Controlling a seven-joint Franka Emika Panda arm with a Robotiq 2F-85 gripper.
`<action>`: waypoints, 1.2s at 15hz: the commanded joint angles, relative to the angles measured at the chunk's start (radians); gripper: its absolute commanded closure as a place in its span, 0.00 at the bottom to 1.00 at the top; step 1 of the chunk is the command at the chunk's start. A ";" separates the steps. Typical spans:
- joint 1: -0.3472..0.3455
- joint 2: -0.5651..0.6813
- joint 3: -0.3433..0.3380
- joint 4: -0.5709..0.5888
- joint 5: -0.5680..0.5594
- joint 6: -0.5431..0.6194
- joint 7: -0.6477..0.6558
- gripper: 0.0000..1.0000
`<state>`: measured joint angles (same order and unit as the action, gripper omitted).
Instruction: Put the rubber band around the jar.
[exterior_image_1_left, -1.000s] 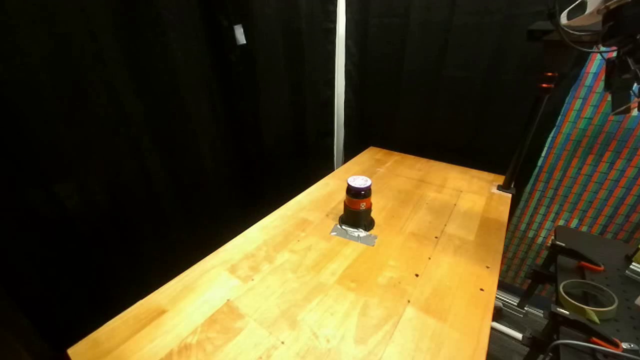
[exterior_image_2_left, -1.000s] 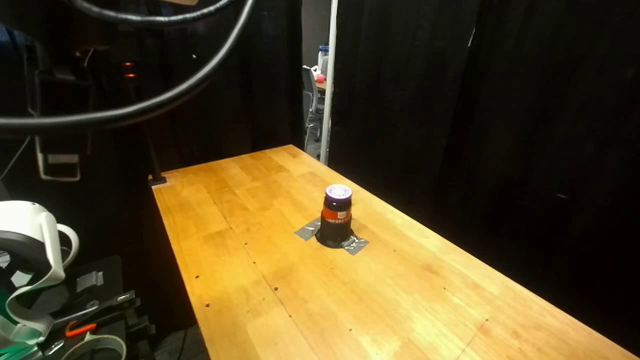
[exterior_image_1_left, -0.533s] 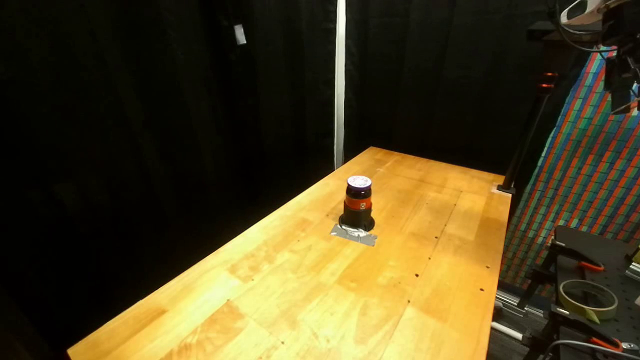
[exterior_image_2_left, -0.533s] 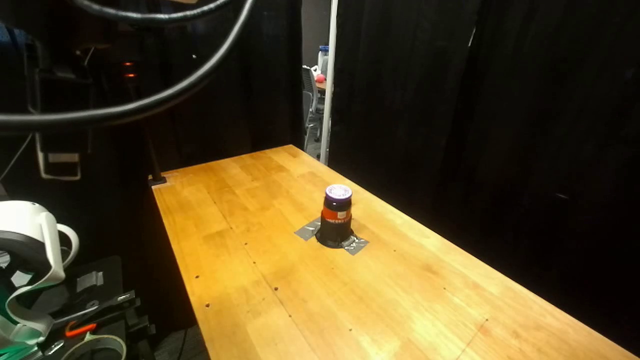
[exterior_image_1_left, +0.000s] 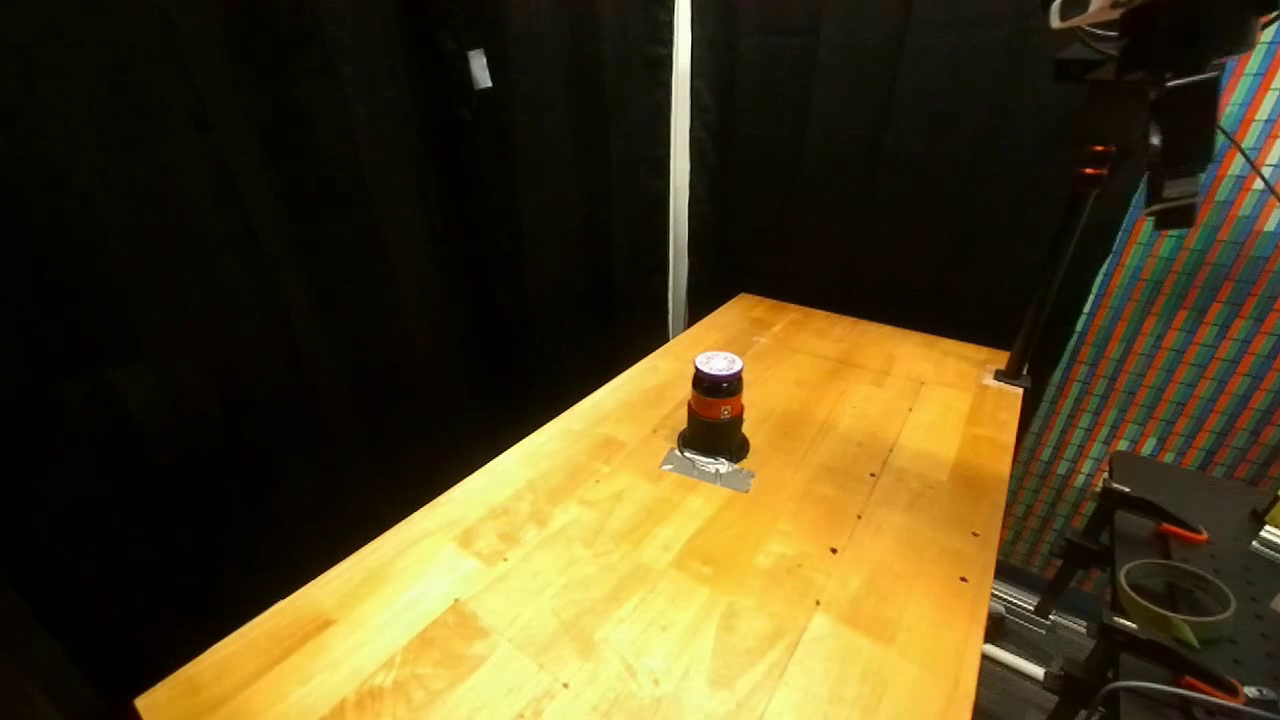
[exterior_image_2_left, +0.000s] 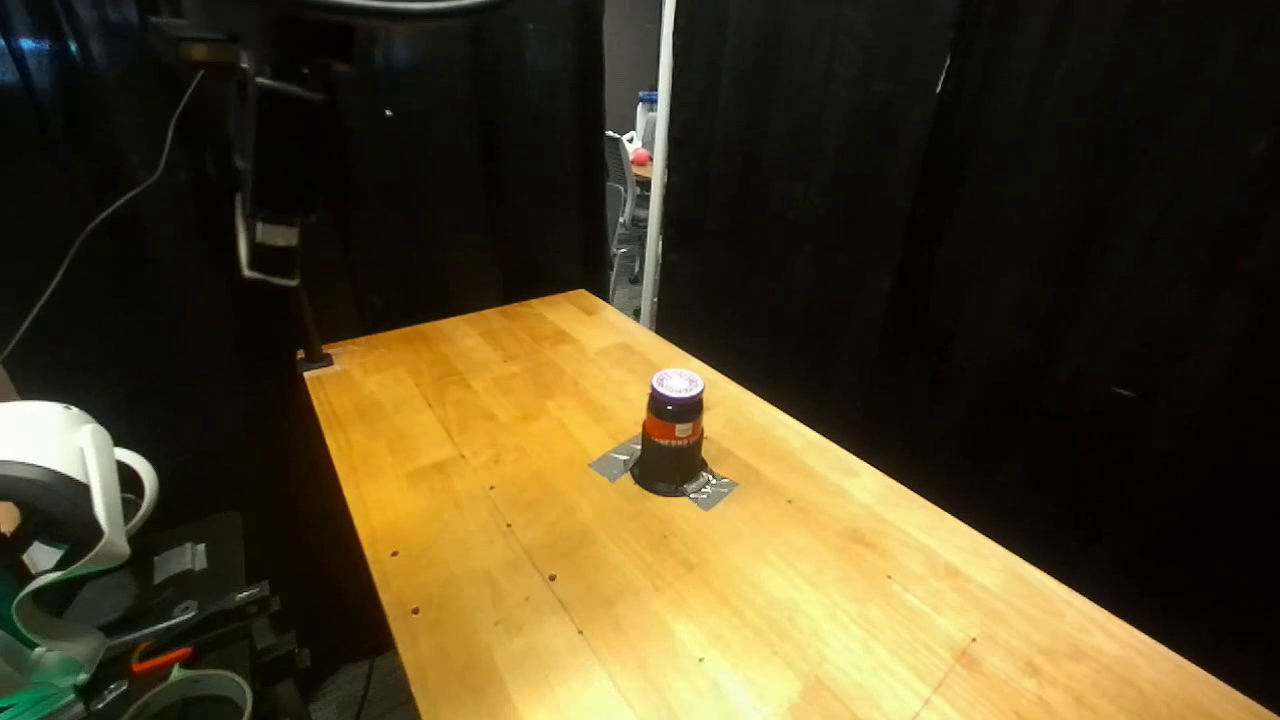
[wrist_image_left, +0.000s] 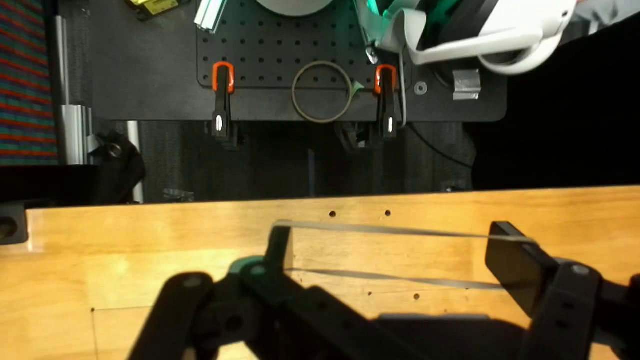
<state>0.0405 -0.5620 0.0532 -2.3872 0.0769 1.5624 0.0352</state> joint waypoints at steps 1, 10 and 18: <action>-0.009 0.249 0.105 0.210 -0.049 0.031 0.198 0.00; 0.040 0.777 0.105 0.639 -0.171 0.277 0.289 0.00; 0.090 1.180 0.025 1.050 -0.185 0.262 0.206 0.00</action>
<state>0.1071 0.4732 0.1094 -1.5341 -0.1121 1.8667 0.2874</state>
